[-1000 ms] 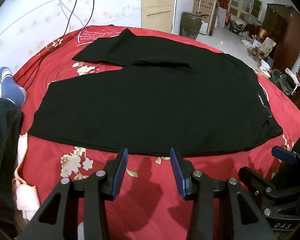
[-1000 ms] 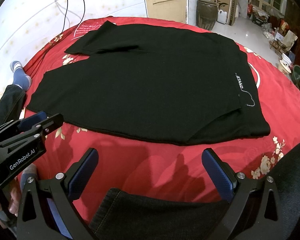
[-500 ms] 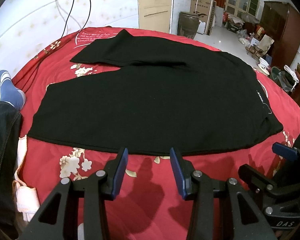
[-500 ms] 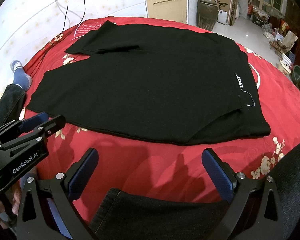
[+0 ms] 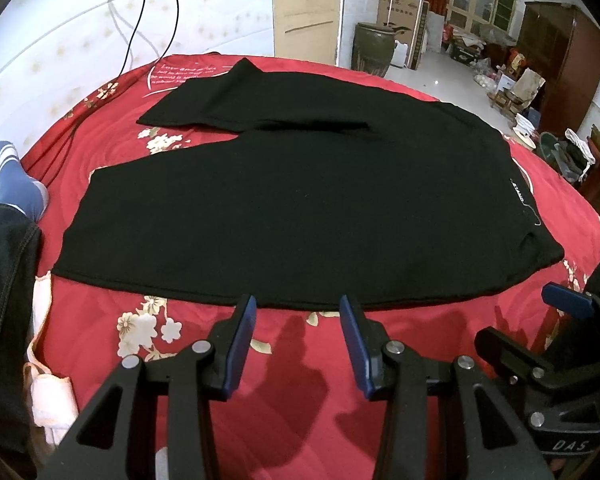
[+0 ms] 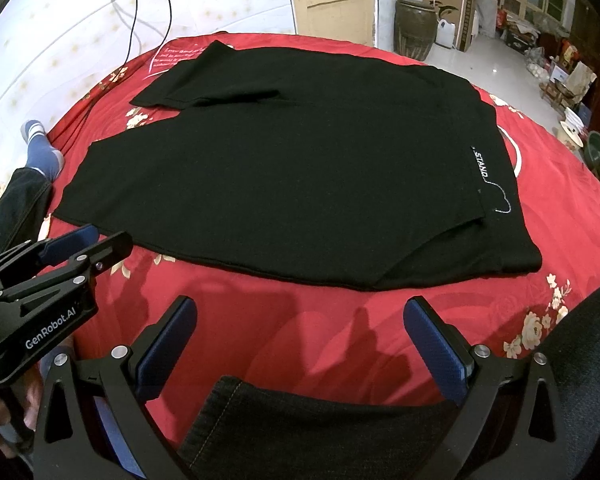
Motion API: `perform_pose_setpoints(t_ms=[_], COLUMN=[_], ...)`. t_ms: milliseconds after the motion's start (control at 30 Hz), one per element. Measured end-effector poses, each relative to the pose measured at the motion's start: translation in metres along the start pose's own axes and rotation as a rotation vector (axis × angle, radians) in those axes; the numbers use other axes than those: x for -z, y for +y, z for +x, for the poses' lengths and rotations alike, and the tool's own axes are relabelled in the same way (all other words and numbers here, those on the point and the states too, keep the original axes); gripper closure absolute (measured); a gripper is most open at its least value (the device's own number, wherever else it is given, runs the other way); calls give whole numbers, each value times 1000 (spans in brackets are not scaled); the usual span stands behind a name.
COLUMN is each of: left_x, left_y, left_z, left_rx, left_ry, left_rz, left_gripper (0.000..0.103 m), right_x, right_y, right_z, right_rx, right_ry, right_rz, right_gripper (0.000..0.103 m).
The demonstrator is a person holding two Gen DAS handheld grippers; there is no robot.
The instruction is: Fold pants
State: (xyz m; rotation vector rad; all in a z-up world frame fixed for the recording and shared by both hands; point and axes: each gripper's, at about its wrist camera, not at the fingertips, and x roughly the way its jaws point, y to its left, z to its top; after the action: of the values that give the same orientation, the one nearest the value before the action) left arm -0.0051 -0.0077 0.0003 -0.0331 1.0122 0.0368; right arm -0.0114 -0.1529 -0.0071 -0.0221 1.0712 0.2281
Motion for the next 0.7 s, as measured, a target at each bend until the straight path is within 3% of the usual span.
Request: perform_pose_setpoints(t_ms=[700], left_x=[0], left_y=[-1], left_z=[0], left_rx=[-8], left_ry=[1], left_rz=[5], left_gripper=[57], right_x=[0], right_y=[1], right_z=[0], right_rx=[3], right_ry=[1], right_rz=[-5], right_gripper=[0])
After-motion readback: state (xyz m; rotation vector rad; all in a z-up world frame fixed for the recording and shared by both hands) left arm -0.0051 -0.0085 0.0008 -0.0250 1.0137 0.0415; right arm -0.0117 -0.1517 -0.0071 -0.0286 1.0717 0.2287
